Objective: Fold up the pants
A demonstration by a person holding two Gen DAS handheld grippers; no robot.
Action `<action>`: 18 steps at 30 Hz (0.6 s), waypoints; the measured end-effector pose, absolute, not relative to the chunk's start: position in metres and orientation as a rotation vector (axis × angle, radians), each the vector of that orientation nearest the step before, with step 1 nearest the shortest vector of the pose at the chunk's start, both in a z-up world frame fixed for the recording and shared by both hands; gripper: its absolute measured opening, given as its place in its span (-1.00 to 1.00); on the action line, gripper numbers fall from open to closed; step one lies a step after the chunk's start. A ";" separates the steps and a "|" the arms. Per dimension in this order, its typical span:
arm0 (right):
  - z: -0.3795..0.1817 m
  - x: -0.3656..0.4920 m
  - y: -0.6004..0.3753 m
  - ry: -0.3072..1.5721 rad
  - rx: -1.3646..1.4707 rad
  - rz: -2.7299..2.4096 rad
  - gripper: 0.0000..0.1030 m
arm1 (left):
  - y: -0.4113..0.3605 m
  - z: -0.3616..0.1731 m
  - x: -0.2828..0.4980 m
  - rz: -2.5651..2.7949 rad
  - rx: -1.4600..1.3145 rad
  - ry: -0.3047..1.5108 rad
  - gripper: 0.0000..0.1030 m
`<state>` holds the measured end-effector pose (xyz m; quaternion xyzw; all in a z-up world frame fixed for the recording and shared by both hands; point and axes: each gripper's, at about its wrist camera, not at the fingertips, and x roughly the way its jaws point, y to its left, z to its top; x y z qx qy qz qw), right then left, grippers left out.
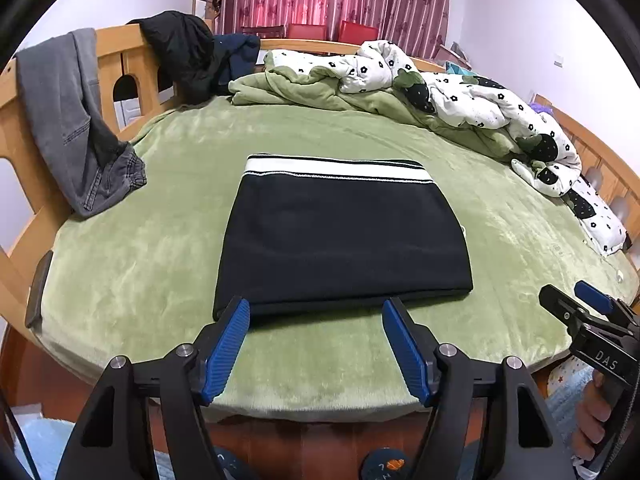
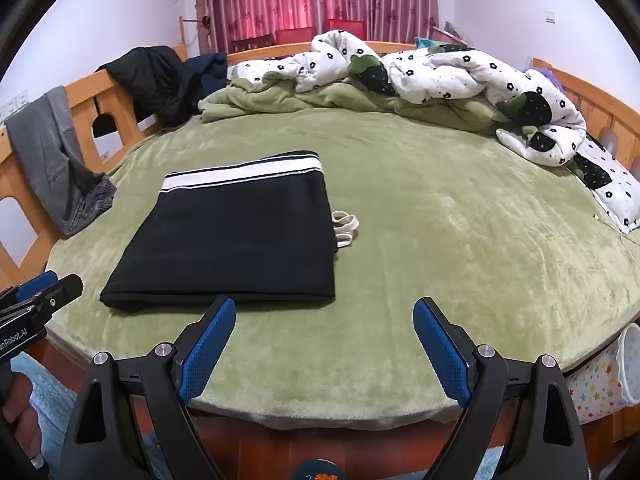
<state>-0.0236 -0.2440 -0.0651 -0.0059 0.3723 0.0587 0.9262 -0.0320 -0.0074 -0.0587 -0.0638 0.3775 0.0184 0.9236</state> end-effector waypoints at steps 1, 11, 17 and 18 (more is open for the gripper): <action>-0.064 -0.025 -0.242 0.764 -0.010 0.124 0.74 | -0.005 -0.058 -0.034 0.040 -0.133 0.774 0.30; -0.065 -0.031 -0.229 0.781 -0.004 0.158 0.74 | 0.010 -0.062 -0.046 0.072 -0.145 0.789 0.31; -0.065 -0.031 -0.226 0.783 -0.009 0.163 0.74 | 0.011 -0.060 -0.051 0.079 -0.142 0.781 0.31; -0.065 -0.031 -0.225 0.784 -0.013 0.158 0.74 | 0.012 -0.060 -0.050 0.078 -0.141 0.780 0.31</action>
